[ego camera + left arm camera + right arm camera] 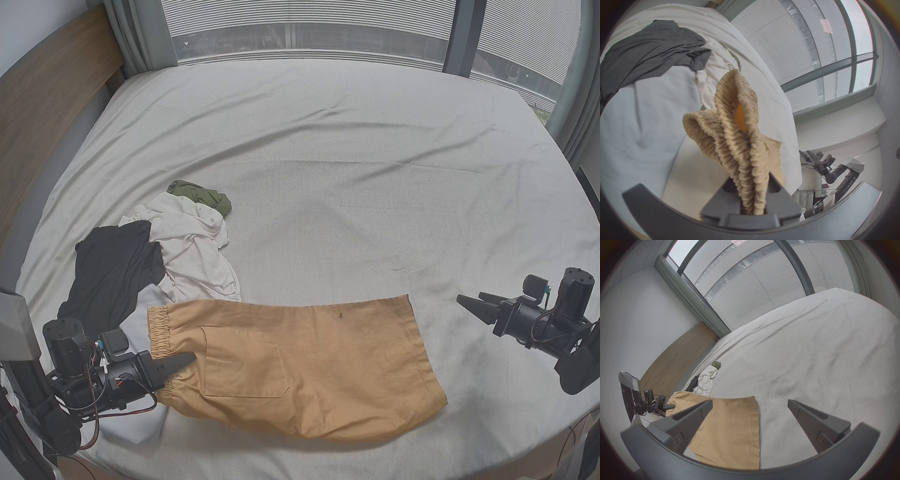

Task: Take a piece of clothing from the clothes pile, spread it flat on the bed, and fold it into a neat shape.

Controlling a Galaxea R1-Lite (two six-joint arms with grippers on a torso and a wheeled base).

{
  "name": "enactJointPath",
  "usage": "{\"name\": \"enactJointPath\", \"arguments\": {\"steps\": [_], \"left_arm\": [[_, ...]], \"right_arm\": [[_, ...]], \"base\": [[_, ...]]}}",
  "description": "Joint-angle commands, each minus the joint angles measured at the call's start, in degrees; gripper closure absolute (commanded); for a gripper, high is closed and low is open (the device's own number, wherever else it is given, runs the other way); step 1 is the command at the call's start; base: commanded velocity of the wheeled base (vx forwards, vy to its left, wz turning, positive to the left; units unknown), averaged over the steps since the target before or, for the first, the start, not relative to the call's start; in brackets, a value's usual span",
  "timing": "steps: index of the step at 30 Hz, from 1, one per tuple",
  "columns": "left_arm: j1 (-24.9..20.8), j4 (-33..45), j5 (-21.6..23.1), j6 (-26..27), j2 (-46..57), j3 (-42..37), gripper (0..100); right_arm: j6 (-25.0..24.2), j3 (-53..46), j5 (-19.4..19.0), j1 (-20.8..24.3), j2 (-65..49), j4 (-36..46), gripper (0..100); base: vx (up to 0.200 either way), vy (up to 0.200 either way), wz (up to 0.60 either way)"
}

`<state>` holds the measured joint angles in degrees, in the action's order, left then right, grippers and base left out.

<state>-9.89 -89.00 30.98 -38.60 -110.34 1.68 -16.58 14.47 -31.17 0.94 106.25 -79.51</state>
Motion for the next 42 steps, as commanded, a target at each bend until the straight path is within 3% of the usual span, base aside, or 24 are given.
{"name": "enactJointPath", "arguments": {"steps": [1,22,42], "left_arm": [[-1.89,-0.12,-0.04,-0.16,1.18,0.95,100],[-13.76,-0.12,-0.92,-0.78,0.30,6.76,100],[-23.95,-0.12,-3.11,-3.59,-10.60,19.76,100]], "right_arm": [[-0.03,0.03,-0.03,-0.06,0.01,-0.03,0],[-0.03,0.47,-0.21,-0.68,-0.08,-0.03,0],[-0.03,0.65,-0.29,-0.94,0.01,-0.12,0]], "base": [[0.000,0.000,0.00],[0.000,0.000,0.00],[0.000,0.000,0.00]]}}
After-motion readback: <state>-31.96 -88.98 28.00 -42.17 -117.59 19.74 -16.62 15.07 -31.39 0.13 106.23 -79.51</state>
